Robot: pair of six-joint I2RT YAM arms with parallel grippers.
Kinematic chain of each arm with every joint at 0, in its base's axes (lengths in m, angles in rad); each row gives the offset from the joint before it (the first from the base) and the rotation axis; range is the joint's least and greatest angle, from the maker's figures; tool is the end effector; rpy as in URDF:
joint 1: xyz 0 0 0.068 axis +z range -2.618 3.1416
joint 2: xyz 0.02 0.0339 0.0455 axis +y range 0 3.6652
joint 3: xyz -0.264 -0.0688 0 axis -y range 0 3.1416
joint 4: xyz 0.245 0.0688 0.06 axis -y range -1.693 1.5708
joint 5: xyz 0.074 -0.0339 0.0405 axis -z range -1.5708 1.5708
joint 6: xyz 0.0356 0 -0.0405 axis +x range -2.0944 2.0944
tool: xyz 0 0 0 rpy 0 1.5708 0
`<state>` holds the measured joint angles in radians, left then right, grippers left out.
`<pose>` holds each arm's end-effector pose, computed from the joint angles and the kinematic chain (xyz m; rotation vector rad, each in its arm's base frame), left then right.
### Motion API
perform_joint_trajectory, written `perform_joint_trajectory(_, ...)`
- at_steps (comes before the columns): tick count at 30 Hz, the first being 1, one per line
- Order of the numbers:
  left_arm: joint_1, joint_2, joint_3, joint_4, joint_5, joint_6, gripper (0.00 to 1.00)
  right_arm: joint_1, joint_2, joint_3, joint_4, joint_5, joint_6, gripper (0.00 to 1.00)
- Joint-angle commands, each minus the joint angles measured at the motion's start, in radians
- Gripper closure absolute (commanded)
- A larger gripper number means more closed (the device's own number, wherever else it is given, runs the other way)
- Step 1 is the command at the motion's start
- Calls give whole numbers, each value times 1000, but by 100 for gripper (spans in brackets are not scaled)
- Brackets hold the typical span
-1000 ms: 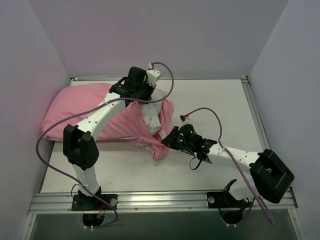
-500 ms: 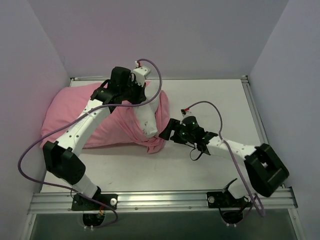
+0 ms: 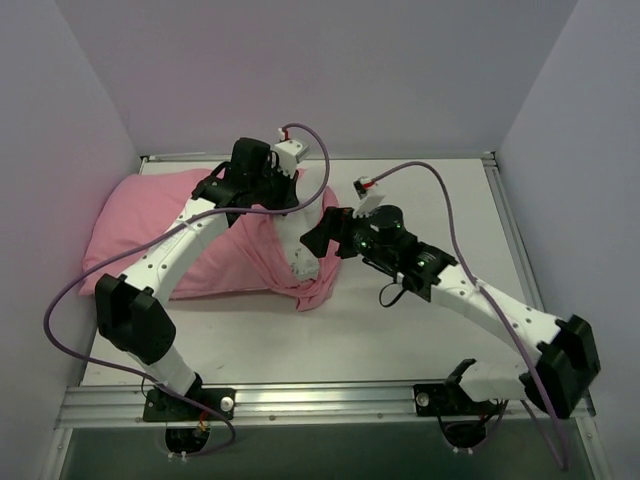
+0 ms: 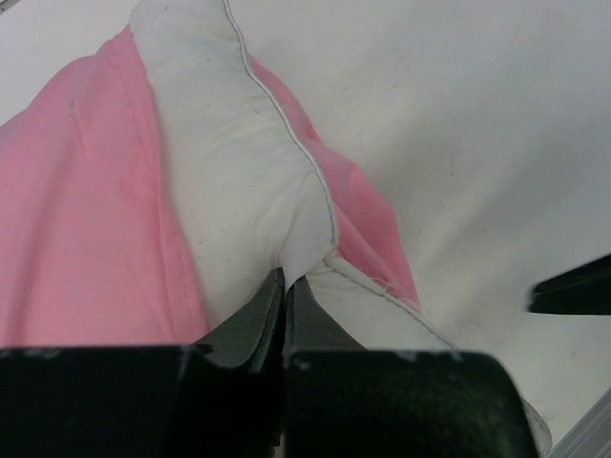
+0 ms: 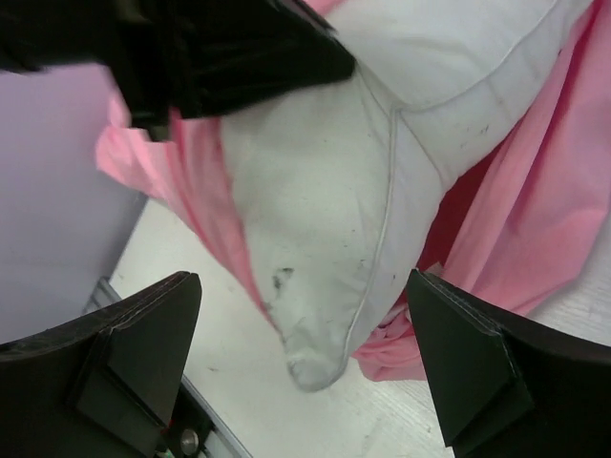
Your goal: Remove the pillowcase from the pillow
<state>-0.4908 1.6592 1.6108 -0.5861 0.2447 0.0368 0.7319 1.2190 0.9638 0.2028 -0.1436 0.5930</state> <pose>0.3296 -0.1859 0.3602 0.7148 2.1152 -0.5206 0.2126 0.1978 0.3518 -0.2396 1.7302 1.1159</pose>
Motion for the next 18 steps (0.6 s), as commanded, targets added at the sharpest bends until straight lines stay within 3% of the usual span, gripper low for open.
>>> perform_joint_trajectory(1, -5, -30, 64, 77, 31, -17, 98, 11, 140, 35, 65, -19, -19, 6)
perform_joint_trajectory(6, -6, -44, 57, 74, 60, -20, 98, 14, 235, 56, 225, -95, -10, 5)
perform_joint_trajectory(7, -8, -44, 57, 74, 67, -20, 98, 15, 273, 59, 242, -120, -7, 0)
perform_joint_trajectory(18, -17, -30, 66, 74, 68, -20, 98, 32, 428, 62, 437, -227, 40, 4)
